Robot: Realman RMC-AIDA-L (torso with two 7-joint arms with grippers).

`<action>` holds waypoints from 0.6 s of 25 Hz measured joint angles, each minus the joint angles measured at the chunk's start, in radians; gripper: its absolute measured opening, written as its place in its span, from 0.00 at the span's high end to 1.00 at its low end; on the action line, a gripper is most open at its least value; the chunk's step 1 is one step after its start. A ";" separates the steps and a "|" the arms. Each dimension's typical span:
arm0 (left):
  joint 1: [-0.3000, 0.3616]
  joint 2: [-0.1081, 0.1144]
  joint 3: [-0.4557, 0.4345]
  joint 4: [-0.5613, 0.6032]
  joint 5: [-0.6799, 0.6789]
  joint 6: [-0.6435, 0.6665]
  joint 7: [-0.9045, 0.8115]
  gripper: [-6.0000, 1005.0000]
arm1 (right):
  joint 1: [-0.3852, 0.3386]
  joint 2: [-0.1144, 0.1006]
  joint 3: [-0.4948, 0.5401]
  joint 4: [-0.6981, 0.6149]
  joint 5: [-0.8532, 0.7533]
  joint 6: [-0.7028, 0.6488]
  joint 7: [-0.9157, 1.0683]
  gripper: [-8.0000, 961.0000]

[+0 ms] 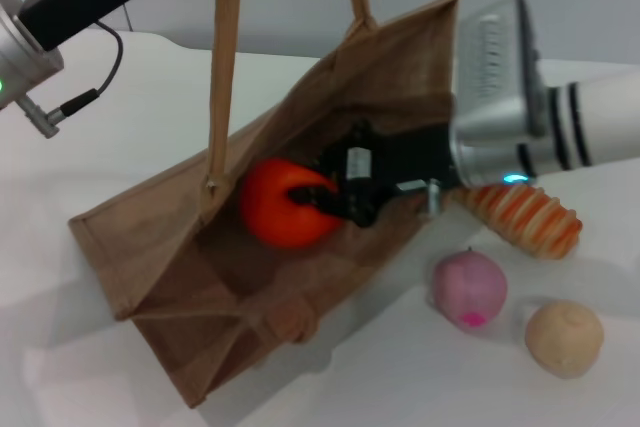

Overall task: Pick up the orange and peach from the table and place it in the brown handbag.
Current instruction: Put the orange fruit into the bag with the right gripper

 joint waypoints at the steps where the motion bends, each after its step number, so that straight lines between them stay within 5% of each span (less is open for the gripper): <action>1: 0.000 0.000 0.000 0.000 0.000 0.000 0.000 0.87 | 0.011 0.000 0.002 0.020 0.000 0.046 -0.006 0.78; 7: -0.004 -0.001 -0.006 -0.002 -0.031 -0.031 -0.012 0.87 | 0.036 0.004 0.057 0.155 0.000 0.322 -0.127 0.82; 11: 0.012 0.000 -0.007 -0.004 -0.058 -0.037 -0.012 0.87 | 0.014 0.004 0.103 0.182 -0.001 0.347 -0.208 0.85; 15: 0.034 0.002 -0.014 -0.004 -0.079 -0.032 -0.008 0.87 | -0.001 0.003 0.125 0.184 -0.001 0.339 -0.225 0.76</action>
